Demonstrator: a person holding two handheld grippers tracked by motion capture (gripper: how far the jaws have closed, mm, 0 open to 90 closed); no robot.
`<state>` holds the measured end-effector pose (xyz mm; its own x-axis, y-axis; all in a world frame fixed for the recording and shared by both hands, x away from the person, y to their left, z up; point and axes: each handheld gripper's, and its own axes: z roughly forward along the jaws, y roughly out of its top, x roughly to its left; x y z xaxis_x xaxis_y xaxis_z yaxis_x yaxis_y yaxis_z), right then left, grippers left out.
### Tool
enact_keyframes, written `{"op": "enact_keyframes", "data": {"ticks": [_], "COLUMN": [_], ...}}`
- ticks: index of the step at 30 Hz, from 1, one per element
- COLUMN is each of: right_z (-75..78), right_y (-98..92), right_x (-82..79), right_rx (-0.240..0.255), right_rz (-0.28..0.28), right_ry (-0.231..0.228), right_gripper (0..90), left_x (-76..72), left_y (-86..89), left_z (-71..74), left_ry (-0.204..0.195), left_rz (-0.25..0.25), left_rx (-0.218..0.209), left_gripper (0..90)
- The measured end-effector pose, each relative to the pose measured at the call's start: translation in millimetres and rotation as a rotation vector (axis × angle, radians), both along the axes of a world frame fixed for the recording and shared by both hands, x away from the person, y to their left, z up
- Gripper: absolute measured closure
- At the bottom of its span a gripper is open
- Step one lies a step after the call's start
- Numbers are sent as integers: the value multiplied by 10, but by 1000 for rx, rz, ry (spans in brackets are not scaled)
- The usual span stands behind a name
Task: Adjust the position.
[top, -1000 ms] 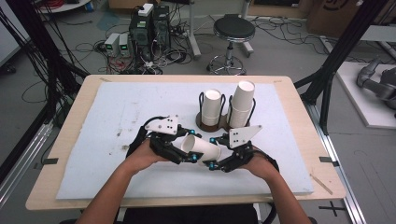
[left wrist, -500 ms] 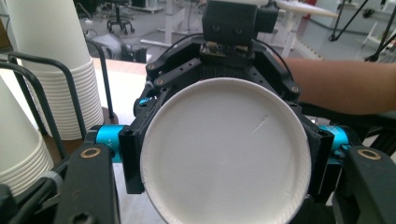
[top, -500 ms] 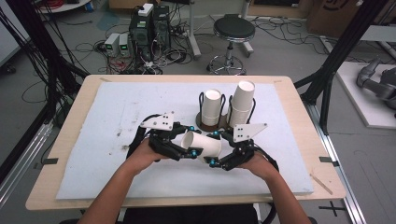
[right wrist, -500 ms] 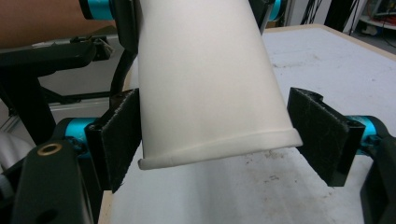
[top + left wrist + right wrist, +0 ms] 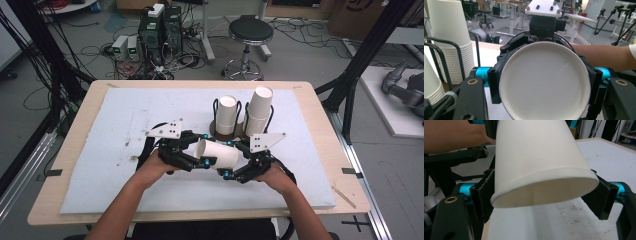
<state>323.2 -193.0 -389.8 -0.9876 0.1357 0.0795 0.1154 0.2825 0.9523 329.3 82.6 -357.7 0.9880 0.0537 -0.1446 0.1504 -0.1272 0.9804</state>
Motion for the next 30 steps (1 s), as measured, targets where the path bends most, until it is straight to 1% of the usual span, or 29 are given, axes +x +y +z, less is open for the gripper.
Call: {"op": "enact_keyframes", "data": {"ticks": [1, 3, 4, 7, 10, 12, 14, 15, 17, 20, 22, 23, 25, 27, 28, 29, 30], "right_z": [1, 8, 12, 20, 16, 14, 16, 20, 21, 19, 16, 11, 13, 14, 15, 18, 21], "right_y": [0, -5, -9, -24, -31, -36, -49, -58, -70, -65, -55, -49, -47, -50, -53, -57, -60], "right_x": [-2, -5, -9, -2, 7, 6, 14, 18, 21, 21, 17, 16, 7, 6, 7, 5, 4], "right_rx": [2, -2, -4, -14, -27, -45, -45, -53, -77, -101, -116, -116, -122, -116, -115, -112, -109], "right_rz": [3, 16, 20, 26, 32, 27, 24, 17, 12, 19, 28, 34, 43, 52, 57, 57, 63], "right_ry": [-4, -15, -20, -28, -32, -43, -36, -36, -37, -52, -58, -63, -58, -60, -60, -59, -59], "right_gripper": [216, 280, 286, 328, 354, 368, 375, 378, 382, 382, 382, 382, 382, 382, 382, 382, 382], "left_x": [1, 6, 6, 6, 3, -4, -16, -17, -18, -16, -17, -19, -27, -29, -28, -30, -32], "left_y": [1, 4, 6, 4, -7, -25, -40, -36, -24, -17, -19, -21, -26, -23, -19, -15, -9], "left_z": [-2, -11, -15, -21, -28, -30, -26, -18, 3, 31, 40, 38, 30, 26, 25, 24, 26], "left_ry": [2, 4, 2, -4, 1, -14, -22, -26, -38, -49, -52, -52, -55, -52, -51, -47, -52], "left_rz": [0, 1, 0, 1, 9, 28, 51, 57, 59, 63, 54, 43, 18, 8, 2, -5, -9], "left_rx": [1, -2, -3, 12, 37, 84, 115, 124, 128, 141, 150, 147, 149, 155, 155, 146, 139], "left_gripper": [359, 360, 361, 363, 361, 340, 280, 255, 251, 252, 258, 272, 325, 344, 349, 354, 360]}}
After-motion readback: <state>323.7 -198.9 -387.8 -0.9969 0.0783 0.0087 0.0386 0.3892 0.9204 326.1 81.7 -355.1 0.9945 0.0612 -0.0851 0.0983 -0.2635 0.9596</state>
